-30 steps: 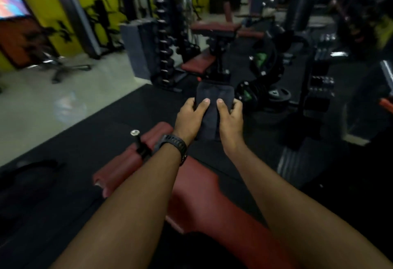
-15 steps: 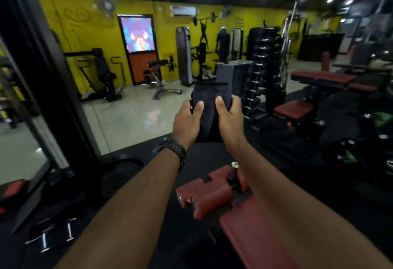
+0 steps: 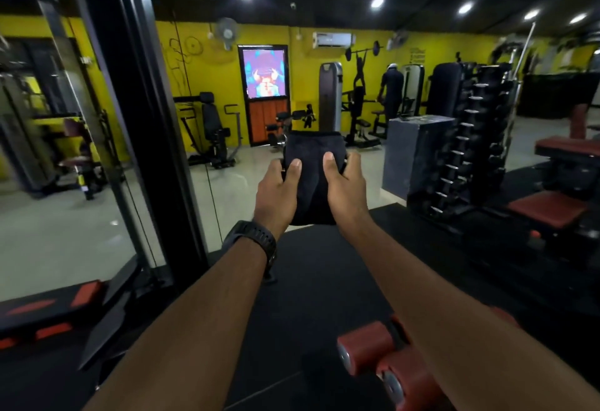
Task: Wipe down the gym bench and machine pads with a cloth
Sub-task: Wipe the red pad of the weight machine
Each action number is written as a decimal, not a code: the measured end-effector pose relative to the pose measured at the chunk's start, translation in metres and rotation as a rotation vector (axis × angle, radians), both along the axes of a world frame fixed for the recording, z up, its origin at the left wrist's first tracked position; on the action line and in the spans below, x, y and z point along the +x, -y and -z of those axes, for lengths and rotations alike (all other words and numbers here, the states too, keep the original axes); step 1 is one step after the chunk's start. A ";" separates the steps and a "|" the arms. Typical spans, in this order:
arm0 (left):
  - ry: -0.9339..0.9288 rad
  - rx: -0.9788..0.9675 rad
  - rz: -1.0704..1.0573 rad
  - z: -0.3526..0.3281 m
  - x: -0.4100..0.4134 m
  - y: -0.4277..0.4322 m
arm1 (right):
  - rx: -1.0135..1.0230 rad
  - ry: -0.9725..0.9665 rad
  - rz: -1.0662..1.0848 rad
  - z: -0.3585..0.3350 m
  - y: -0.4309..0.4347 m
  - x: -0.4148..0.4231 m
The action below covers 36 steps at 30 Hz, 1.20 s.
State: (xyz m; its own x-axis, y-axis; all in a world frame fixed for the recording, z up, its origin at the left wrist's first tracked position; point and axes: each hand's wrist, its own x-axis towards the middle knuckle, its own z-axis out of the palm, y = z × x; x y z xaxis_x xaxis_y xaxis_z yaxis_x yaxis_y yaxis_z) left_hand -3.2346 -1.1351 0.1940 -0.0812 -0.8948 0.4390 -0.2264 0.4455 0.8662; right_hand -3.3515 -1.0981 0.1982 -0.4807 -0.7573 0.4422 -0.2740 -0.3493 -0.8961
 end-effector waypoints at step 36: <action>0.211 0.028 0.881 0.031 -0.395 0.624 | 0.009 0.171 0.843 0.040 0.551 -0.333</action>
State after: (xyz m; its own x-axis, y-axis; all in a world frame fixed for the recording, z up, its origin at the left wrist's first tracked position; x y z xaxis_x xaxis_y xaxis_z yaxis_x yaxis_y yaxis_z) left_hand -3.6292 -1.7594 0.1632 -0.8177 -0.4811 0.3160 0.0307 0.5118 0.8585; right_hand -3.6844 -1.6489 0.1584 -0.9436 -0.1203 0.3086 -0.3003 -0.0824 -0.9503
